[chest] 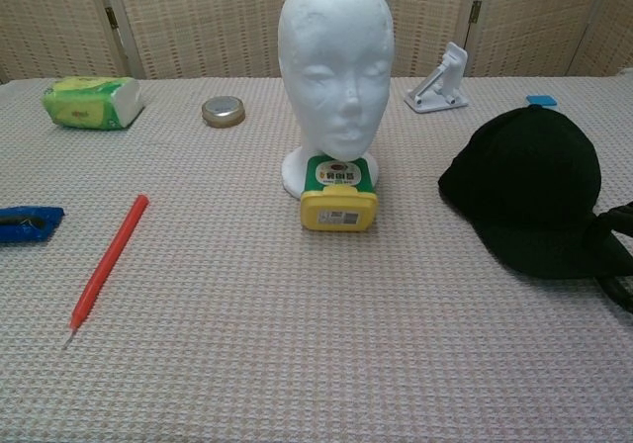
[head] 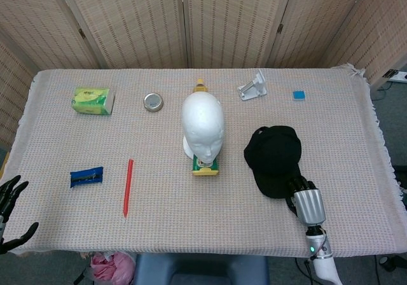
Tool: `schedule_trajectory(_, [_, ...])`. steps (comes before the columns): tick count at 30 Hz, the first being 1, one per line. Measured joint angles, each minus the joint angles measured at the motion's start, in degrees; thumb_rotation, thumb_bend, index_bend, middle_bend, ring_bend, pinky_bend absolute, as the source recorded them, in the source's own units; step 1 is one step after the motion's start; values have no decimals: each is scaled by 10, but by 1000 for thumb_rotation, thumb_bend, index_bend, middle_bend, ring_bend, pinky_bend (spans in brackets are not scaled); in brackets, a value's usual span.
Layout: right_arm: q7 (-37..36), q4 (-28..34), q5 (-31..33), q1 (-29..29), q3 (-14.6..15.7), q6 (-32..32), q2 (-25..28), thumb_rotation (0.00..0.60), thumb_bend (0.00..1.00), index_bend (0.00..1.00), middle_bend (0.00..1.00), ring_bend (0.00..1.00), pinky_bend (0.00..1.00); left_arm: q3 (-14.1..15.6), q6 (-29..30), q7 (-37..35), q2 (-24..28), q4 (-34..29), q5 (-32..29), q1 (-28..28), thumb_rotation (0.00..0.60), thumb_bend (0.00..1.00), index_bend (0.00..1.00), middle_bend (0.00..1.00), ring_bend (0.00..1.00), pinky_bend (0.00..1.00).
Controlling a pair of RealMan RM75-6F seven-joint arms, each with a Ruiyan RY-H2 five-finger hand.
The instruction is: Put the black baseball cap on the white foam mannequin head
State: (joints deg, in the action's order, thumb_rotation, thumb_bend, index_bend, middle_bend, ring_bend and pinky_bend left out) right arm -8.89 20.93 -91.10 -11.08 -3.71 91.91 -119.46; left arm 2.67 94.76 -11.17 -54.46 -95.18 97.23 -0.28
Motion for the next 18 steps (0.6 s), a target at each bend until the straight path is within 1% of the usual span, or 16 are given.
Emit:
schedule_trajectory(1, [-4,-5,2,-3,-2,1,-3,600,415,586,536,412,659,0,2,-2,1,1,0,1,600,310,0,0,0,155])
schedule_trajectory(3, [-11,-15,6,-8,-8,6,-9,600,434,612,555,434,692,-1,7,-5,2,2,0,3,600,310,0,0,0,155])
schedule_trajectory(10, [-25,-24,14,-22,-20,46,-14,600,447,678,604,485,744,-1,23,-12,4,5,6,11,600,310,0,0,0,155])
schedule_trajectory(13, [-27,-23,17,-29,-28,73,-11,600,459,700,621,503,764,-1,27,-11,3,5,9,13,600,310,0,0,0,155])
schedule_trajectory(18, [-15,-15,20,-49,-46,135,1,600,498,729,639,520,780,0,33,-9,3,4,13,16,600,310,0,0,0,155])
